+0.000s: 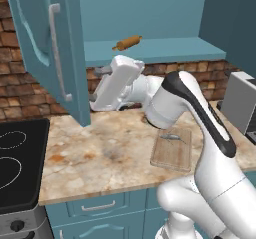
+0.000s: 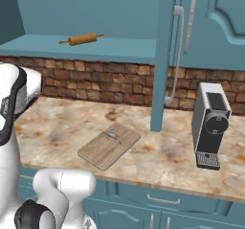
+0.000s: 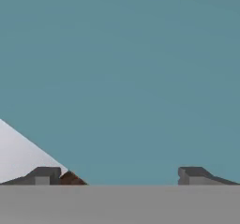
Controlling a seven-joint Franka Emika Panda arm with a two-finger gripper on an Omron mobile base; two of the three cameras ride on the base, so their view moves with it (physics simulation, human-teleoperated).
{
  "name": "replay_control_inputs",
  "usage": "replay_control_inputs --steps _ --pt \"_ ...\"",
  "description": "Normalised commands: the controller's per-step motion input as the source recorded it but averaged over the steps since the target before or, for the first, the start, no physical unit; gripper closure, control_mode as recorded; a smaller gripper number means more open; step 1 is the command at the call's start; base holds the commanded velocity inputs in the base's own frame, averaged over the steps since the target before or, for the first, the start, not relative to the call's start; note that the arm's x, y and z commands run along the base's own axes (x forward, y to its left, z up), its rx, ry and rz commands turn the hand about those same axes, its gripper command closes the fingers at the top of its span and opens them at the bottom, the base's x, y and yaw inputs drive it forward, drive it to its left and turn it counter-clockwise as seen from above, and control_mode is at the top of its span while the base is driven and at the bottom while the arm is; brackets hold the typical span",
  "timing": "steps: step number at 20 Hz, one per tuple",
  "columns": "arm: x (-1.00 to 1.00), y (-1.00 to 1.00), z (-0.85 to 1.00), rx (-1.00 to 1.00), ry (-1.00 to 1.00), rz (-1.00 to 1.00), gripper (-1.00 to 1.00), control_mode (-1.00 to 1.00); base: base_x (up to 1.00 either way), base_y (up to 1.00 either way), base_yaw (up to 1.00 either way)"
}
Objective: Open the cabinet, retrieve the rolling pin, and place it next to the meat on the cutting board to prepare for tenderizing.
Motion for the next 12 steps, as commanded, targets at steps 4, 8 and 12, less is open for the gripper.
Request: replay_control_inputs --steps 4,8,12 --pt "-0.42 1.00 -0.16 0.01 0.00 0.19 -1.00 -1.00 0.00 0.00 0.00" --pt "-0.10 0.93 -0.11 0.00 0.04 0.19 -1.00 -1.00 0.00 0.00 0.00" --pt "0.13 0.71 -0.15 0.00 0.04 0.18 -1.00 -1.00 0.00 0.00 0.00"
